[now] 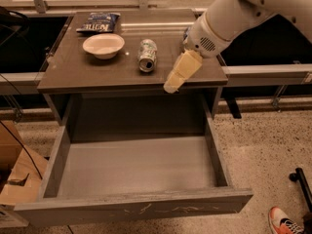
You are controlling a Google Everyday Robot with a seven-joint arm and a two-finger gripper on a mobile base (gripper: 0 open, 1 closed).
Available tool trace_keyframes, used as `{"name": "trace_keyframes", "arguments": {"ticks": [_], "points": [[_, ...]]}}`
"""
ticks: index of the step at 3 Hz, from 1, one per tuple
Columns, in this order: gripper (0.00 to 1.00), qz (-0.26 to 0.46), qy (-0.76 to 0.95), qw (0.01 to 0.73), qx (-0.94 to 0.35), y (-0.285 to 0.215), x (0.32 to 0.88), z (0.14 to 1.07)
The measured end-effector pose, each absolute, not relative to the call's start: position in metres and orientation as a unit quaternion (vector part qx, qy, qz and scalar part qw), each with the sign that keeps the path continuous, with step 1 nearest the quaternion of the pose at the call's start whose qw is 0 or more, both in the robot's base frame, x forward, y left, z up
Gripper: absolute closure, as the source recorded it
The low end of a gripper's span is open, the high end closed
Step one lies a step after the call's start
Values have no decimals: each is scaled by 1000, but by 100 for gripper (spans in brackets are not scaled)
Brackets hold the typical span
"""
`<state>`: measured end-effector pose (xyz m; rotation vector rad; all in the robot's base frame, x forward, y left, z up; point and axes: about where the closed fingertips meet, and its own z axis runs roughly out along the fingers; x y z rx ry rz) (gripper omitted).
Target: Place 7up can into top drawer
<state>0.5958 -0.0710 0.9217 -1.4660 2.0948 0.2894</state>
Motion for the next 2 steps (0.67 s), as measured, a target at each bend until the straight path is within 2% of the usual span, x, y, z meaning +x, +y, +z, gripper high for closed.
{"name": "trace_keyframes", "arguments": {"ticks": [2], "points": [[0, 129, 785, 320, -514, -32, 638, 901]]}}
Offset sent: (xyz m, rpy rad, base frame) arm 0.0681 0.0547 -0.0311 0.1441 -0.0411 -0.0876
